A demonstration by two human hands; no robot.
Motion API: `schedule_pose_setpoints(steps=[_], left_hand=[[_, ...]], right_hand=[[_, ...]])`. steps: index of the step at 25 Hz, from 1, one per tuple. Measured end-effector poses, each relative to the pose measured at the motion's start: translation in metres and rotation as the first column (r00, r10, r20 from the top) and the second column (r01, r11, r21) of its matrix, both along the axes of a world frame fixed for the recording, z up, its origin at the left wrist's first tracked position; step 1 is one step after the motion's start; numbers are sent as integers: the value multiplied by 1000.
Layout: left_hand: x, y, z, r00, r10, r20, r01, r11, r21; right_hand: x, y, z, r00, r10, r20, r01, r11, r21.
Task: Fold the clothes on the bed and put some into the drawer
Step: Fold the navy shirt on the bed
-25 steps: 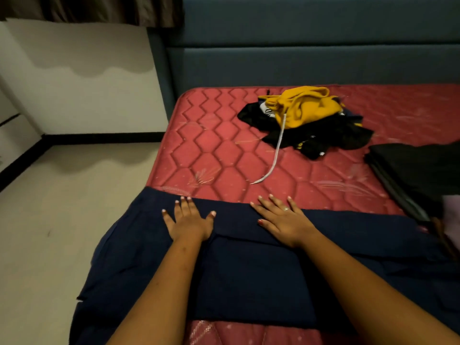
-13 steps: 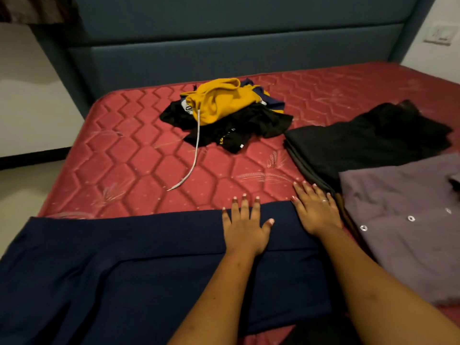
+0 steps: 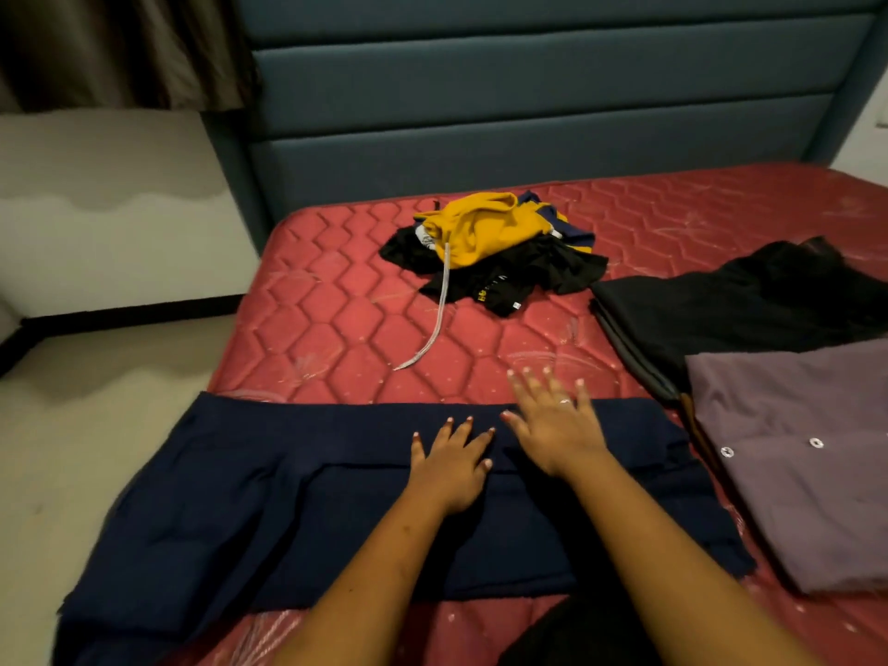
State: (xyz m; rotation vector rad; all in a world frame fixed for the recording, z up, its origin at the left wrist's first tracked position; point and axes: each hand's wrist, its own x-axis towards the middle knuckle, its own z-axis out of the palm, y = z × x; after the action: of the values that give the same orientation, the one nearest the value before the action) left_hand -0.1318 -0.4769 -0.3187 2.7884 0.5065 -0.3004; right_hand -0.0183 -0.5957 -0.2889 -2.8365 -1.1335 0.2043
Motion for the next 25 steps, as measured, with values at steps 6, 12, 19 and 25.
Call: schedule_pose_setpoints(steps=[6, 12, 19, 25], left_hand=[[-233, 103, 39, 876, 480, 49, -483, 874, 55], [-327, 157, 25, 665, 680, -308, -732, 676, -86], [-300, 194, 39, 770, 482, -419, -569, 815, -107], [-320, 183, 103, 827, 558, -68, -449, 583, -677]], right_hand=[[-185, 99, 5, 876, 460, -143, -448, 887, 109], [-312, 169, -15, 704, 692, -159, -707, 704, -65], [-304, 188, -11, 701, 610, -369, -620, 777, 106], [-263, 188, 13, 250, 374, -893, 638, 630, 442]])
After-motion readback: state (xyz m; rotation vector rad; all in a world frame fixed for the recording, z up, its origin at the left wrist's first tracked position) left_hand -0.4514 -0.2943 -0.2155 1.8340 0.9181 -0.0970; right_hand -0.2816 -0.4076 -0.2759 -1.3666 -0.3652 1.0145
